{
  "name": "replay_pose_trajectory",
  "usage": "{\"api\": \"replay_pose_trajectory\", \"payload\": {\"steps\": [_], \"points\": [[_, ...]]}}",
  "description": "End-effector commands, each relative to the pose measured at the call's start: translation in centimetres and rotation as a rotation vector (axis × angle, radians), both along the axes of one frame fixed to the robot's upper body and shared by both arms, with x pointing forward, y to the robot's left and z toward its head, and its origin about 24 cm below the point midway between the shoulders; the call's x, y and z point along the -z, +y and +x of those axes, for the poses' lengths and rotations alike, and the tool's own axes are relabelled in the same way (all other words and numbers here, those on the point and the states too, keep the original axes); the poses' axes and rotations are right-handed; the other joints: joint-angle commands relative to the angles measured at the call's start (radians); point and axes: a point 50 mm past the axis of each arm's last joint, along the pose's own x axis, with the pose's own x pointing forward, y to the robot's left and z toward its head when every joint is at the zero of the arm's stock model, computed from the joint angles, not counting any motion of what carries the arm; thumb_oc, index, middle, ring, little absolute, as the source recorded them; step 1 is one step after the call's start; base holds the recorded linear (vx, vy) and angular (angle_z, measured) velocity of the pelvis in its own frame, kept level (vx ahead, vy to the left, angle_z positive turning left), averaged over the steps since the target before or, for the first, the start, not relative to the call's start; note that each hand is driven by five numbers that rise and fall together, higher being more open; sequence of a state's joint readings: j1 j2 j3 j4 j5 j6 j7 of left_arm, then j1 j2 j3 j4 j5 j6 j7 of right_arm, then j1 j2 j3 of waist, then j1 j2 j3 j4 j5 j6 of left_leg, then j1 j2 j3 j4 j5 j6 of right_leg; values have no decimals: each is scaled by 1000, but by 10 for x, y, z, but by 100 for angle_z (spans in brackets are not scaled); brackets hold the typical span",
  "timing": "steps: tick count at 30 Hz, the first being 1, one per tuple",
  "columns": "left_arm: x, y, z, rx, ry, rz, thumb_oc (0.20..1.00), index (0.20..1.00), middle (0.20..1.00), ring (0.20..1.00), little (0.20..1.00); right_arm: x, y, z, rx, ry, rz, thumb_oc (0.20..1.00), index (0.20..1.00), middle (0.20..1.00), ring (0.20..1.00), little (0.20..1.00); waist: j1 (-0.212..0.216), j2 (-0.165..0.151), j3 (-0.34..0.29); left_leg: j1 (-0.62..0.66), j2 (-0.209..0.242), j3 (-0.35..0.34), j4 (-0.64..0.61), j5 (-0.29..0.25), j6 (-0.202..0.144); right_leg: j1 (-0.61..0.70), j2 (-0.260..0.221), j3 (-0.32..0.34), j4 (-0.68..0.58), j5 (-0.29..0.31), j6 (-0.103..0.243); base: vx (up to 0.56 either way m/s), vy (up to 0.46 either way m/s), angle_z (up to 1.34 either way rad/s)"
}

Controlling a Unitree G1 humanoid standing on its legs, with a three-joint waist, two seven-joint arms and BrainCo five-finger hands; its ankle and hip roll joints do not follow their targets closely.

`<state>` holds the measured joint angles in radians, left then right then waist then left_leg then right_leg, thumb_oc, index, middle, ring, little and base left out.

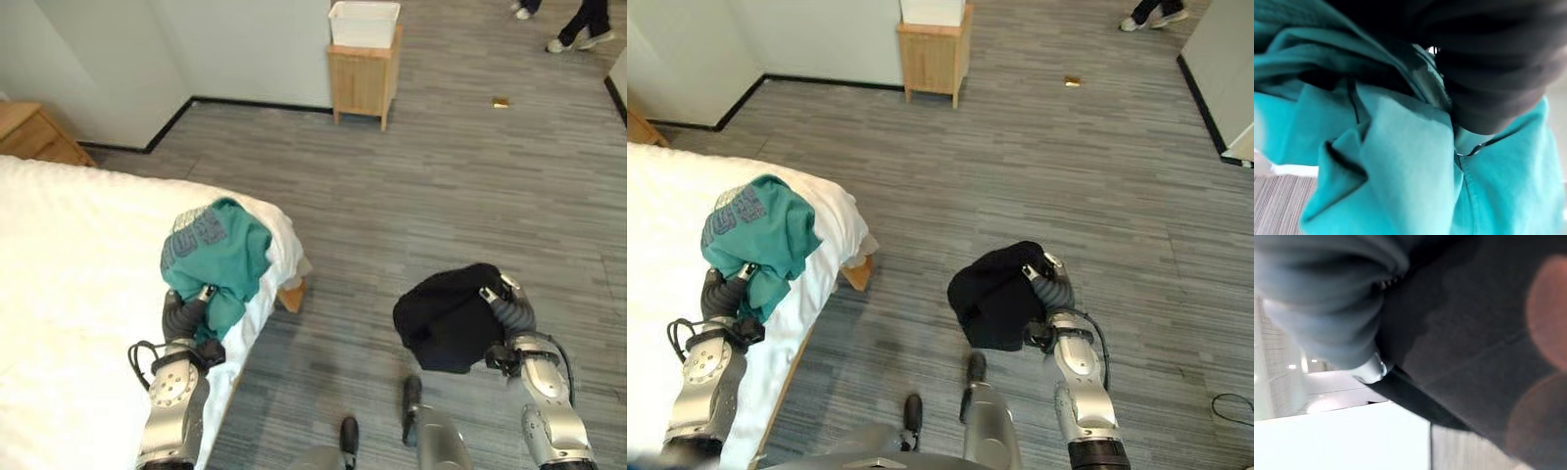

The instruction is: Pick up bed clothes into laundry basket.

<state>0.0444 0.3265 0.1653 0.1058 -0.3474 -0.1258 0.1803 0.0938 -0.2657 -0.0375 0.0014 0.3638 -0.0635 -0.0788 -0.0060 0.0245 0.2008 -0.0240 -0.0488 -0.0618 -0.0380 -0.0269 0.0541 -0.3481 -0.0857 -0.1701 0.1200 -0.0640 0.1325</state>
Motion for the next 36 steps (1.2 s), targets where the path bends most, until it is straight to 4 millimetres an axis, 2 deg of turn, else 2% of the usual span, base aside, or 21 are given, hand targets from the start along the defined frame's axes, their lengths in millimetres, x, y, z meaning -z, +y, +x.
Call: {"api": "replay_pose_trajectory", "payload": {"steps": [1,4,5,7,8,9,12,13,15,19,21,22,24,25,26,28,29,30,31,34,36], "points": [[-38,16,0,-7,-159,109,200,200,200,200,200,-32,-10,5,12,-177,-16,200,200,200,200,200,-36,-16,-55,255,42,-42,50,-87,-68,112,15,-17,-61,185,-9,561,-146,41],[-30,12,-1,3,-152,43,200,200,200,200,200,-34,-16,6,24,-183,-9,200,200,200,200,200,-39,-8,-47,151,65,-11,447,74,-131,182,33,-19,-22,119,-71,469,-191,42],[-31,13,-1,3,-153,43,200,200,200,200,200,-34,-16,6,24,-184,-8,200,200,200,200,200,-44,-13,-51,137,59,-16,455,77,-131,175,27,-21,-25,125,-71,272,-223,36],[-27,13,-4,16,-130,44,200,200,200,200,200,-33,-28,1,54,-169,-11,200,200,200,200,200,-6,-59,-13,-49,35,35,847,123,-122,300,37,7,-40,62,-131,431,-345,-6],[-27,13,-4,16,-130,44,200,200,200,200,200,-33,-28,1,54,-169,-11,200,200,200,200,200,-6,-57,-14,-52,38,34,851,120,-122,298,39,6,-40,62,-131,620,-344,-17],[-25,11,-3,30,-117,39,200,200,200,200,200,-30,-39,-4,114,-144,-23,200,200,200,200,200,23,-74,2,-184,29,69,817,98,-105,377,35,18,-57,35,-136,512,-154,-12],[-21,5,-1,62,-99,31,200,200,200,200,200,-33,-44,-4,153,-171,2,200,200,200,200,200,70,-71,-12,-287,53,107,573,85,-93,448,49,28,-101,10,-117,664,-50,-18],[-17,0,-2,91,-78,47,200,200,200,200,200,-31,-45,-5,163,-162,-26,200,200,200,200,200,100,-59,-33,-278,50,110,278,134,-91,495,67,50,-125,-19,-103,820,83,-41],[-18,-2,-3,101,-77,69,200,200,200,200,200,-34,-40,0,126,-167,-71,200,200,200,200,200,130,-53,-55,-261,49,73,84,208,-113,585,77,71,-137,-57,-87,883,103,-64],[-19,0,-5,97,-82,74,200,200,200,200,200,-35,-25,5,54,-173,-69,200,200,200,200,200,134,-74,-102,-206,10,111,131,155,-65,594,6,64,-19,-27,-38,519,142,-48],[-22,-1,-3,102,-85,82,200,200,200,200,200,-34,-18,9,37,-169,-63,200,200,200,200,200,141,-85,-102,-147,-29,118,113,122,-20,507,-61,71,254,150,2,461,292,-26],[-24,-2,-4,113,-93,79,200,200,200,200,200,-32,-10,12,12,-161,-58,200,200,200,200,200,136,-43,-86,-65,-15,120,83,97,17,392,-105,29,493,293,13,357,305,-38],[-24,-2,-4,114,-91,75,200,200,200,200,200,-31,-8,14,10,-159,-62,200,200,200,200,200,123,-28,-73,-33,-14,117,73,86,32,333,-111,25,595,288,11,348,238,-17],[-23,-2,-4,116,-84,77,200,200,200,200,200,-31,-5,14,6,-158,-36,200,200,200,200,200,86,-7,-53,34,-3,72,44,69,41,217,-75,28,662,199,-5,529,153,15],[-24,-2,-2,118,-88,81,200,200,200,200,200,-31,-4,15,6,-161,-5,200,200,200,200,200,70,-5,-46,63,-3,52,35,61,42,165,-63,19,660,167,-12,580,29,11],[-25,-3,-1,125,-88,85,200,200,200,200,200,-32,-2,15,-1,-174,24,200,200,200,200,200,55,-5,-43,87,0,40,21,54,32,135,-59,-8,569,142,-23,379,-80,68],[-24,-4,0,137,-87,79,200,200,200,200,200,-32,-5,14,2,-171,7,200,200,200,200,200,39,-19,-43,127,-12,18,3,28,12,102,-65,-27,372,141,-21,320,-89,118],[-24,-4,-1,138,-87,80,200,200,200,200,200,-32,-5,14,2,-170,7,200,200,200,200,200,36,-14,-43,133,-5,13,0,25,11,115,-58,-34,357,141,-21,527,-170,89],[-24,-5,0,142,-83,87,200,200,200,200,200,-32,-7,14,18,-170,4,200,200,200,200,200,24,-25,-40,163,-9,-10,-7,-1,-2,111,-44,-17,205,137,-16,362,-150,81],[-23,-7,3,155,-78,91,200,200,200,200,200,-31,-9,12,40,-166,22,200,200,200,200,200,15,-39,-49,203,2,-48,-16,-43,-28,139,-22,32,-70,184,14,490,-185,69],[-23,-7,2,153,-82,95,200,200,200,200,200,-32,-10,12,45,-167,5,200,200,200,200,200,18,-38,-63,240,17,-36,-15,-56,-42,141,-34,-34,-132,232,36,392,-124,64]]}}
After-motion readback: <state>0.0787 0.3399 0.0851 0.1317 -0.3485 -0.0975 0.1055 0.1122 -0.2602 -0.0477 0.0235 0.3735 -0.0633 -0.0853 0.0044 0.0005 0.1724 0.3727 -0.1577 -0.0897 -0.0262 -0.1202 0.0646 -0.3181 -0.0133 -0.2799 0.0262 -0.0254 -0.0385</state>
